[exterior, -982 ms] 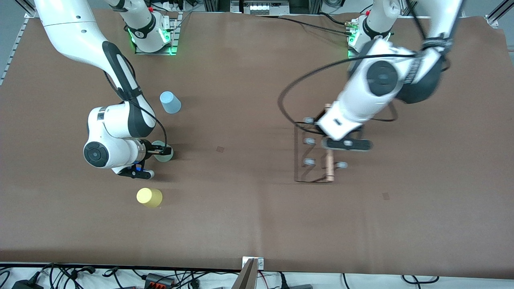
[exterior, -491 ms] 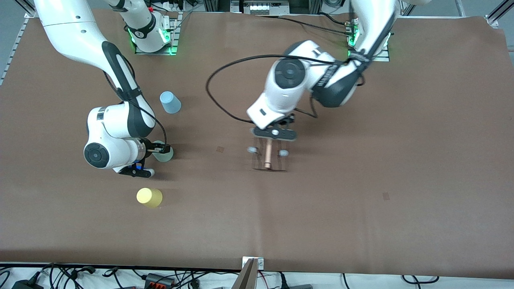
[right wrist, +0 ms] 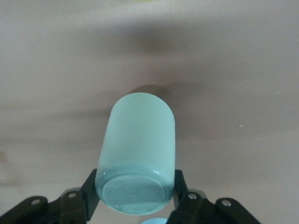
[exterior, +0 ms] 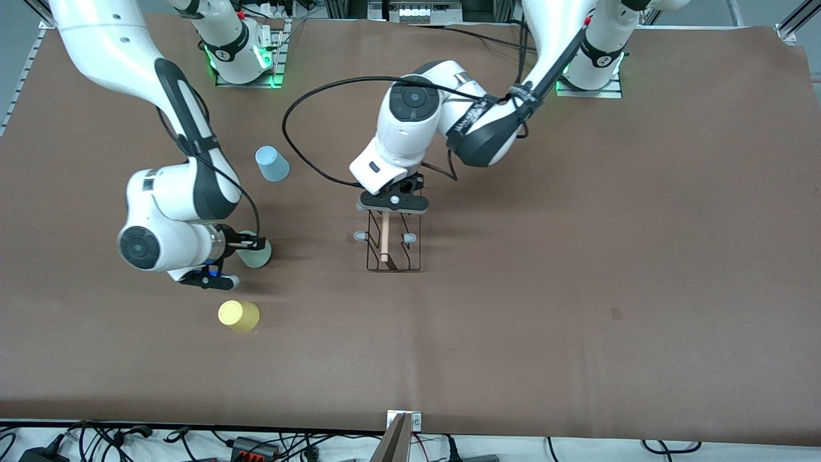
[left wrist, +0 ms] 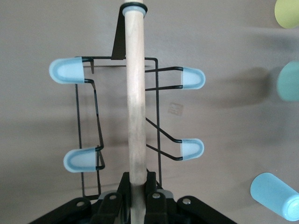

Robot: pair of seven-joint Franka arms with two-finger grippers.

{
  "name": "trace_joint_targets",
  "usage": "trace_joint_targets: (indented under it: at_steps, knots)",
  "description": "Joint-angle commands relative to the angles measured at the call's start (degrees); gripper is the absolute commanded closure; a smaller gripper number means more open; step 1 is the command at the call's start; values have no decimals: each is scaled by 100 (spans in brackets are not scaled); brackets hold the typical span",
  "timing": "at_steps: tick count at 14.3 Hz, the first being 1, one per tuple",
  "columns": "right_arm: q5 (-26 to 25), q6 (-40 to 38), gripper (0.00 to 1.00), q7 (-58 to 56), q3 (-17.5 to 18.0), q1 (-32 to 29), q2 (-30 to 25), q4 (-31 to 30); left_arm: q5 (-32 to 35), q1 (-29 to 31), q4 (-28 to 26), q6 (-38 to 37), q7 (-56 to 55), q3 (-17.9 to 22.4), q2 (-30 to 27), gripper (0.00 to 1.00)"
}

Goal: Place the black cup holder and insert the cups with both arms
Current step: 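Move the rack with the left gripper while the right gripper grasps the cup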

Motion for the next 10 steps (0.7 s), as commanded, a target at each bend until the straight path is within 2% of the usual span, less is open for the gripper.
trace_joint_targets:
  at_steps: [1,4,8,9,10]
  knots:
    - [69,-1064,68,-32,24,-203,-171,854,66,-136,277,23,-133,82,183,90]
    - [52,-1673,68,-23,24,-203,-171,1383,321,-241,242,23,-151,82,262,89]
    - [61,-1736,68,-40,24,-203,-171,1402,356,-268,233,23,-204,91,315,83]
    - [61,-1745,68,-32,24,-203,-171,1402,356,-251,233,23,-204,91,315,73]
    - [61,-1736,68,-23,24,-194,-171,1402,356,-216,233,23,-204,100,306,57]
